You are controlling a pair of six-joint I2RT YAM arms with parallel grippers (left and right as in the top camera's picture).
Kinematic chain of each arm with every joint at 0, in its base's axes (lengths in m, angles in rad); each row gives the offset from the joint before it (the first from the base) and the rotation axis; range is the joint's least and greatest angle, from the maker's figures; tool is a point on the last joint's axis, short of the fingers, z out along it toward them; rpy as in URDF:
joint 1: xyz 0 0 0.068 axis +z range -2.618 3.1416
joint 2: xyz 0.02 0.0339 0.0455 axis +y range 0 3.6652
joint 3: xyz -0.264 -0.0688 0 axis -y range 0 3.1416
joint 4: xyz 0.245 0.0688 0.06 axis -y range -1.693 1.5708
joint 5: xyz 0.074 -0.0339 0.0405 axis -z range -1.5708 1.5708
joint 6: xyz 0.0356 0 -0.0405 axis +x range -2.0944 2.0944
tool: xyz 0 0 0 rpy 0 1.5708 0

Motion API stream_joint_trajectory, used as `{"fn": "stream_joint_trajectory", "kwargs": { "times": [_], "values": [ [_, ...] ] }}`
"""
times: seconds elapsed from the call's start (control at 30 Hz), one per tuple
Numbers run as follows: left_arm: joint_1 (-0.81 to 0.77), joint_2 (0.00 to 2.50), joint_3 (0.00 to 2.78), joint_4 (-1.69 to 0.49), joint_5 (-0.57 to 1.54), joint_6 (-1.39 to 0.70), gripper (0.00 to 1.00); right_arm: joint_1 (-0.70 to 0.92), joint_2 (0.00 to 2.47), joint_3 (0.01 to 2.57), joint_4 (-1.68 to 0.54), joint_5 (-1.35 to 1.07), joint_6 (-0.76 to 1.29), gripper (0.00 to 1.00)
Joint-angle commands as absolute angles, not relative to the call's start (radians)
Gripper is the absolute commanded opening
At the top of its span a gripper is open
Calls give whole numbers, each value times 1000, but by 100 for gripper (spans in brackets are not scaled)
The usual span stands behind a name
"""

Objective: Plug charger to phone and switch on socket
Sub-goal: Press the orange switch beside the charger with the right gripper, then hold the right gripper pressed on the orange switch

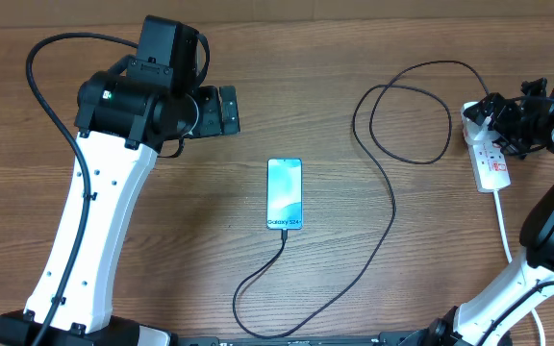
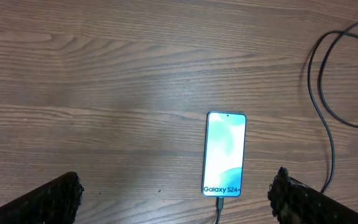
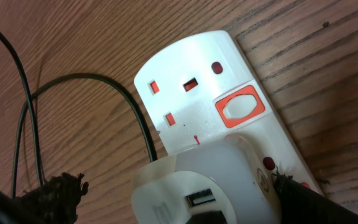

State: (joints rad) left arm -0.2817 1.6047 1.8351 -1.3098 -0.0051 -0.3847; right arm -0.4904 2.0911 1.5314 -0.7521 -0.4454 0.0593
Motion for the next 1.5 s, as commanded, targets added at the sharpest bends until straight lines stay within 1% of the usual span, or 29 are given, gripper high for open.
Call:
{"fn": "stream_joint_trajectory", "kwargs": {
  "times": [0.0, 0.13, 0.3, 0.43, 0.77, 0.93, 1.2, 1.47],
  "values": [
    [-288, 1609, 1843, -1308, -18, -366, 100, -477, 2097, 1494, -760, -496, 81, 98],
    [-288, 1609, 1843, -1309, -19, -366, 100, -485, 2097, 1513, -738, -492, 97, 98],
    [-288, 1609, 1843, -1308, -19, -366, 100, -500, 2097, 1567, -759, -427, 95, 98],
    [-288, 1609, 1843, -1309, -19, -366, 100, -501, 2096, 1584, -766, -408, 52, 98],
    [-288, 1609, 1843, -1309, -19, -366, 100, -500, 2097, 1585, -801, -393, 43, 98],
    [-288, 1609, 1843, -1308, -19, -366, 100, -490, 2097, 1584, -817, -400, 33, 100],
    [-288, 1609, 1843, -1308, -19, -366, 100, -471, 2097, 1583, -794, -421, -33, 100],
    [-288, 1609, 1843, -1308, -19, -366, 100, -471, 2097, 1581, -795, -375, -35, 100]
  ]
}}
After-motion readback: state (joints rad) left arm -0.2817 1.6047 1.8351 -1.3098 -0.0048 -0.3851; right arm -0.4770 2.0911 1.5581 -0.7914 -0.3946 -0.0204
